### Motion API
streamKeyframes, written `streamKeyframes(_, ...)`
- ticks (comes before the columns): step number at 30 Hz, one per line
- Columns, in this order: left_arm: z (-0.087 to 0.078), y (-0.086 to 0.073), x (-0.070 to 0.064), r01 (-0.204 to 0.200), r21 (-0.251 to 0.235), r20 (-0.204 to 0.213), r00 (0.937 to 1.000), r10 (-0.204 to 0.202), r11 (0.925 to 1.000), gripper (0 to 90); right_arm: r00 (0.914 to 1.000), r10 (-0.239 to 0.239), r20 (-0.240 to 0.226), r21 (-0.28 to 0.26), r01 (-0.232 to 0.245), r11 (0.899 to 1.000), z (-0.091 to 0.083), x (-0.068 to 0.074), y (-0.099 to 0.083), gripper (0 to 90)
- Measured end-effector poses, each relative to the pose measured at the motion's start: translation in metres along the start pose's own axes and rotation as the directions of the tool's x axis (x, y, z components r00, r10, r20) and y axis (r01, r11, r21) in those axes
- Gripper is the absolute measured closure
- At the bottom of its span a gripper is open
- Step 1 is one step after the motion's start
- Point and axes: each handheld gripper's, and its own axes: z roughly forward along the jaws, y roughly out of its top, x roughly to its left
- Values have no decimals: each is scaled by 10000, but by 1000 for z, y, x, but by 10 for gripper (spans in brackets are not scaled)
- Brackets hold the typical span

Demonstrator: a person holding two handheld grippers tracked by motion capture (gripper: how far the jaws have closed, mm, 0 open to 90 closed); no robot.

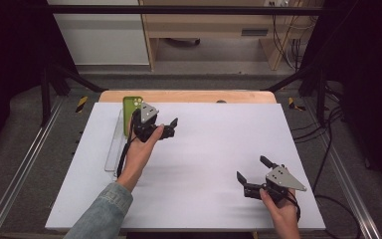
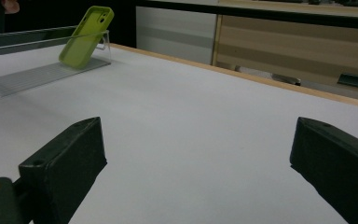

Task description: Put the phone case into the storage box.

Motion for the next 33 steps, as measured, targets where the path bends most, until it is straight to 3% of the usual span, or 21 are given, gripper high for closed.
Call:
streamKeyframes(10,-16,-3,-13,-28,-1035,454,9989,75,9946,58,9999,145,55,55,-145,9999,0,-1,1,38)
streamKeyframes(13,-21,-4,-17,-17,-1161,642,9979,92,9932,54,9995,-21,304,189,16,9998,-1,0,2,46)
streamKeyframes(22,-38,-4,-30,226,-1639,1249,9922,-20,9862,33,9974,221,687,574,-261,9980,-3,-5,3,47)
streamKeyframes(29,-52,-7,-43,298,-1828,1568,9876,-8,9827,25,9980,450,448,572,-476,9972,-4,-5,4,47)
streamKeyframes(33,-62,-14,-46,15,-1817,1590,9869,279,9834,20,9986,509,142,846,-519,9951,-4,-3,5,53)
